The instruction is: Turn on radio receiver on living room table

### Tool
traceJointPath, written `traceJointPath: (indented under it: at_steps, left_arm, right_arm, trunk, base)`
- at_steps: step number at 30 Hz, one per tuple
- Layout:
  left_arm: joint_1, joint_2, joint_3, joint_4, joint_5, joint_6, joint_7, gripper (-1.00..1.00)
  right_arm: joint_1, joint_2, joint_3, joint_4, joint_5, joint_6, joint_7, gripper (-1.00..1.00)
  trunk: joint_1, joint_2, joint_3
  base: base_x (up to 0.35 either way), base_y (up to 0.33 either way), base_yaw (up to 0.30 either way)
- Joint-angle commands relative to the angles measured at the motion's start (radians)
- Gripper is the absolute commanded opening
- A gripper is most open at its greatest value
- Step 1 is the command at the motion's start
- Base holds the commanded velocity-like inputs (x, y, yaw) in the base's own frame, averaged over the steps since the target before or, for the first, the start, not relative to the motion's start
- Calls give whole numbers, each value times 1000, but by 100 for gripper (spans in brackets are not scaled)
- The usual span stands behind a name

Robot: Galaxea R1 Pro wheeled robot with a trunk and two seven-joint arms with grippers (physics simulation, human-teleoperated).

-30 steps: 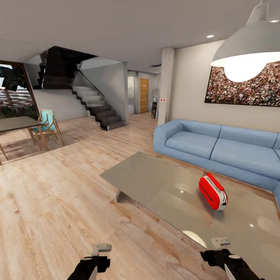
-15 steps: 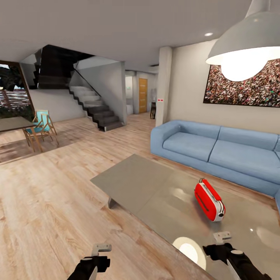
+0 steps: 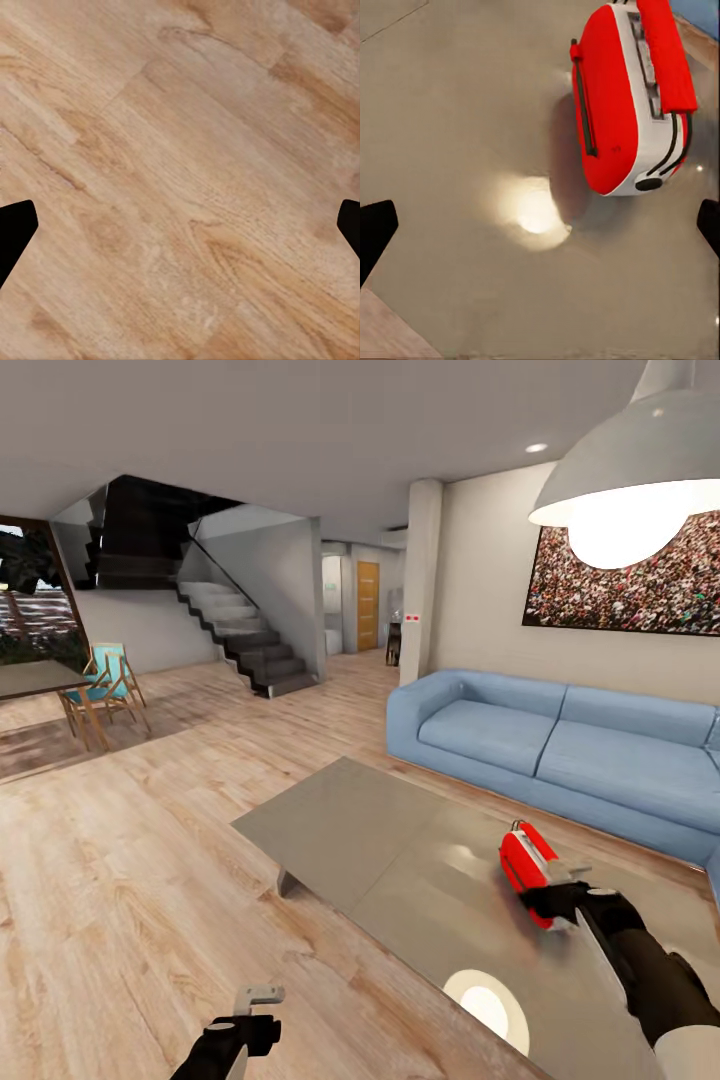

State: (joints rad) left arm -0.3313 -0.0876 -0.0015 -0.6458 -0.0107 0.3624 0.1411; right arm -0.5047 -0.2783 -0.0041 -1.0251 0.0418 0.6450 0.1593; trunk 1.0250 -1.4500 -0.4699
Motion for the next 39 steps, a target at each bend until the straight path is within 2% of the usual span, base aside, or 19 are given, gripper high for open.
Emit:
traceJointPath:
  at_steps: [1,2,3,6,8,10,13,16,19,20,24,27,30,32,34,37,39]
  left_arm:
    - [0,0,0,0,0,-1,0,100]
    - [0,0,0,1,0,-2,0,100]
    - [0,0,0,1,0,-2,0,100]
    - [0,0,0,4,0,-3,0,100]
    - [0,0,0,13,0,-4,0,100]
    - [0,0,0,31,0,-21,0,100]
    - [0,0,-1,36,0,-40,0,100]
    - [0,0,0,39,0,-66,0,100]
    - [0,1,0,42,-1,-105,0,100]
    - [0,1,0,45,-1,-112,0,100]
    - [0,7,0,54,-1,-118,1,100]
    - [0,10,0,56,-1,-119,1,100]
    - [0,11,0,57,-1,-120,1,100]
    - [0,11,-1,57,-1,-120,1,100]
    - [0,11,-1,57,-1,-120,1,100]
    - [0,12,-1,58,-2,-119,1,100]
    - [0,14,0,57,-2,-119,1,100]
  right_arm:
    - [-23,-31,0,-13,-7,43,18,100]
    - [-65,-68,0,-18,-11,76,82,100]
    - [-74,-76,0,-19,-12,81,98,100]
    - [-121,-128,-1,-20,-14,99,175,100]
    - [-142,-150,-5,-21,-15,104,194,100]
    - [-170,-188,-56,-21,-15,142,219,100]
    - [-182,-209,-87,-17,-15,172,265,100]
    - [-189,-218,-97,14,-11,182,304,100]
    - [-219,-225,-100,93,2,179,321,100]
    - [-228,-236,-101,114,11,178,324,100]
    - [-236,-246,-98,132,16,174,337,100]
    - [-237,-247,-93,136,21,173,401,100]
    - [-240,-242,-24,161,27,174,427,100]
    - [-250,-248,-15,184,28,174,432,100]
    - [-256,-273,-48,195,26,174,439,100]
    - [-261,-357,-162,250,24,174,485,100]
    - [-262,-387,-192,285,29,174,519,100]
  trunk:
    - [0,0,0]
    - [0,0,0]
    - [0,0,0]
    - [0,0,0]
    - [0,0,0]
    - [0,0,0]
    - [0,0,0]
    - [0,0,0]
    - [0,0,0]
    - [0,0,0]
    - [0,0,0]
    - [0,0,0]
    - [0,0,0]
    - [0,0,0]
    - [0,0,0]
    - [0,0,0]
    - [0,0,0]
  base:
    - [0,0,0]
    - [0,0,0]
    - [0,0,0]
    - [0,0,0]
    - [0,0,0]
    - [0,0,0]
    - [0,0,0]
    - [0,0,0]
    - [0,0,0]
    - [0,0,0]
    - [0,0,0]
    - [0,0,0]
    - [0,0,0]
    - [0,0,0]
    - [0,0,0]
    - [0,0,0]
    - [0,0,0]
